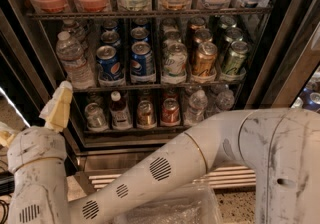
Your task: Pick water bottle from middle shelf of fridge
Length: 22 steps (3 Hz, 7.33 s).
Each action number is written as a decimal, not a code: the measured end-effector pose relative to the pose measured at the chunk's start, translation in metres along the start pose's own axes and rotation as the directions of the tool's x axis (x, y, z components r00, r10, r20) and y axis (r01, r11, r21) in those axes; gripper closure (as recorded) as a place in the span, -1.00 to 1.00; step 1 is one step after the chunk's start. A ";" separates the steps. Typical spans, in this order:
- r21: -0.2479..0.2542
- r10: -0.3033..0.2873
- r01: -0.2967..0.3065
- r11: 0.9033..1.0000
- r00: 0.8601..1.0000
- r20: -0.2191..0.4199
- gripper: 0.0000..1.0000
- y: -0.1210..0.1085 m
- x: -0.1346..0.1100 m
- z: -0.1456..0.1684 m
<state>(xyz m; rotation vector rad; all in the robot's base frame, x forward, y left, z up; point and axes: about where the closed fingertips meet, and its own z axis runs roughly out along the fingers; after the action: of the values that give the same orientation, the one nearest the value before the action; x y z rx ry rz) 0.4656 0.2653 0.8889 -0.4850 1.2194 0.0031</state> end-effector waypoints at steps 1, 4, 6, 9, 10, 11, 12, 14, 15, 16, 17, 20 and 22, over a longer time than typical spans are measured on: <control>0.000 0.000 0.000 1.000 1.000 0.000 -1.00 0.000 0.000 0.000; 0.093 0.016 -0.005 0.996 0.993 -0.117 -1.00 -0.039 0.035 0.019; 0.124 0.030 -0.012 0.992 0.989 -0.146 -0.22 -0.057 0.044 0.035; 0.214 0.124 -0.098 0.972 0.986 -0.109 -0.42 -0.079 0.061 0.058; 0.212 0.147 -0.124 0.969 0.984 -0.097 -0.42 -0.077 0.063 0.071; 0.196 0.169 -0.148 0.969 0.981 -0.093 -0.42 -0.072 0.064 0.085; 0.196 0.185 -0.164 0.967 0.978 -0.092 -0.40 -0.073 0.067 0.094; 0.230 0.234 -0.208 0.951 0.968 -0.095 -0.40 -0.087 0.079 0.106; 0.231 0.253 -0.225 0.947 0.963 -0.098 -0.40 -0.088 0.084 0.114; 0.226 0.264 -0.236 0.945 0.959 -0.100 -0.40 -0.087 0.088 0.123; 0.221 0.273 -0.246 0.944 0.956 -0.103 -0.42 -0.086 0.090 0.130; 0.217 0.277 -0.247 0.944 0.953 -0.119 0.45 -0.082 0.098 0.134; 0.216 0.238 -0.213 0.953 0.966 -0.099 1.00 -0.080 0.097 0.130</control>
Offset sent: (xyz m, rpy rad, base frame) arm 0.0148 -0.0197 -0.0093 0.0447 0.0306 -0.0691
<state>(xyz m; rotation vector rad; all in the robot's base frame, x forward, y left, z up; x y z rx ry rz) 0.6380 0.2160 0.8630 -0.1663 1.3759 0.0435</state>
